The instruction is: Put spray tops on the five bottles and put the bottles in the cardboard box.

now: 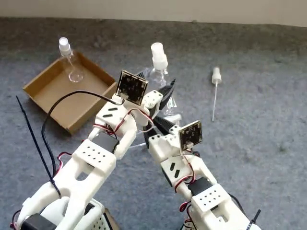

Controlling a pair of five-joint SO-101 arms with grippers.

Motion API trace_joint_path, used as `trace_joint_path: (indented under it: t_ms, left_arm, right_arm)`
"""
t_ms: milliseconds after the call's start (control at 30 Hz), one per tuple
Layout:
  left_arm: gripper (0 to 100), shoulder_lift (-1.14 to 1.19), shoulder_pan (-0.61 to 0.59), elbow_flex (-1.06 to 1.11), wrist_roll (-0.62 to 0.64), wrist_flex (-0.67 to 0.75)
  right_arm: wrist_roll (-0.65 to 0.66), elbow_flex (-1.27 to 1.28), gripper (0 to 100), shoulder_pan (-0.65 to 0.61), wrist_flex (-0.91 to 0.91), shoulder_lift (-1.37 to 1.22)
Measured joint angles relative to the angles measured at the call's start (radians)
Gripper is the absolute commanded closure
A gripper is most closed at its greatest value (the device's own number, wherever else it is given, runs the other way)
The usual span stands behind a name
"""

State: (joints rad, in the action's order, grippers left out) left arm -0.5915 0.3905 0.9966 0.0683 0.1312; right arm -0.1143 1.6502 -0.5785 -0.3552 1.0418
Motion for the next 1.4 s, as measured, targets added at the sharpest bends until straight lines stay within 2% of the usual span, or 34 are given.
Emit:
trace_joint_path:
  t_ms: [300,433,667,833,1100,1300,1400]
  left_arm:
    - [93,-0.003,-0.006,0.04,0.0,0.0]
    - [93,-0.087,-0.008,0.083,-0.002,0.0]
    - [93,-0.169,-0.006,0.087,-0.002,0.0]
    - [93,-0.175,0.077,0.087,0.0,0.0]
    - [93,-0.213,0.098,0.071,0.006,0.008]
    - [93,-0.224,0.127,0.091,0.006,0.008]
    - [93,-0.224,0.14,0.097,0.006,0.009]
  right_arm:
    - [0.0,0.0,99.3,0.081,0.0,0.0]
    - [0.0,0.0,99.3,0.107,0.0,0.0]
    - [0.0,0.0,99.3,0.038,0.0,0.0]
    - [0.0,0.0,99.3,0.009,0.0,0.014]
    - [0.0,0.023,99.3,0.005,0.012,0.29]
    - [0.0,0.026,99.3,0.0,0.311,0.539]
    - [0.0,0.026,99.3,0.0,0.407,0.647]
